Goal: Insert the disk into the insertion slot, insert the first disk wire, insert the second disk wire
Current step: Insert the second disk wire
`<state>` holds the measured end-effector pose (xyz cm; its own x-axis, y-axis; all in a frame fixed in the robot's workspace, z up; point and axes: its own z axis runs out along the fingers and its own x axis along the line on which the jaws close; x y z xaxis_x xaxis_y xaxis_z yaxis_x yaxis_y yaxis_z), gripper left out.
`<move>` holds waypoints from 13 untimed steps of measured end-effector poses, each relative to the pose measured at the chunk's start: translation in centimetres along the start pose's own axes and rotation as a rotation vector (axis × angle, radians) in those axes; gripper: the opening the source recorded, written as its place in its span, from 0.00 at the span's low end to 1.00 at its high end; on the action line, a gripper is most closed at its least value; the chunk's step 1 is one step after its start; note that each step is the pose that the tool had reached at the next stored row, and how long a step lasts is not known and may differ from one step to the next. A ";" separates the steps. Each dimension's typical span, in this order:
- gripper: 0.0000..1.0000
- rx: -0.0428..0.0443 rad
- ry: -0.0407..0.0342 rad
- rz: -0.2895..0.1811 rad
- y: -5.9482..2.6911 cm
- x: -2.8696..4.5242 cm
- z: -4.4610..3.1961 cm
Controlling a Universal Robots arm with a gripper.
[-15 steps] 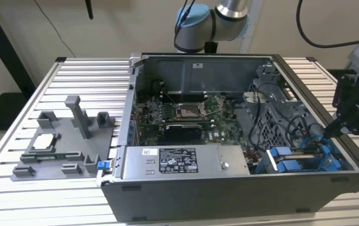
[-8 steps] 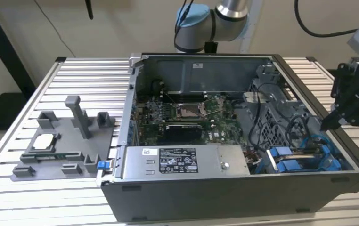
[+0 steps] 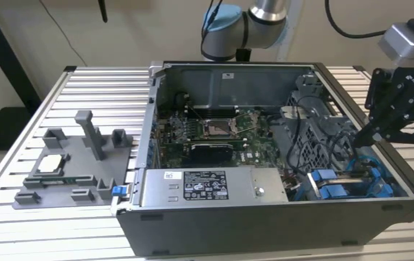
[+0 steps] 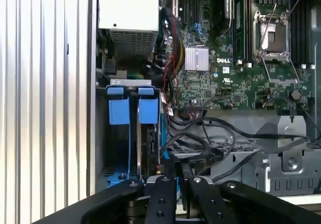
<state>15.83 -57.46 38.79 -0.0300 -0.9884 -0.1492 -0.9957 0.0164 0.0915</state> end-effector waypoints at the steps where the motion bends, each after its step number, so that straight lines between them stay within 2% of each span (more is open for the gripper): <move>1: 0.00 0.0000 -0.0005 0.000 0.39 0.01 0.03; 5: 0.00 0.0025 -0.0006 0.000 2.16 0.12 0.17; 7: 0.00 0.0086 -0.0025 -0.002 2.84 0.30 0.23; 10: 0.00 0.0227 -0.0094 -0.004 3.30 0.83 0.36; 13: 0.00 0.0407 -0.0156 -0.008 3.56 1.41 0.48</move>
<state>12.19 -58.73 38.43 -0.0233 -0.9860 -0.1650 -0.9986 0.0152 0.0502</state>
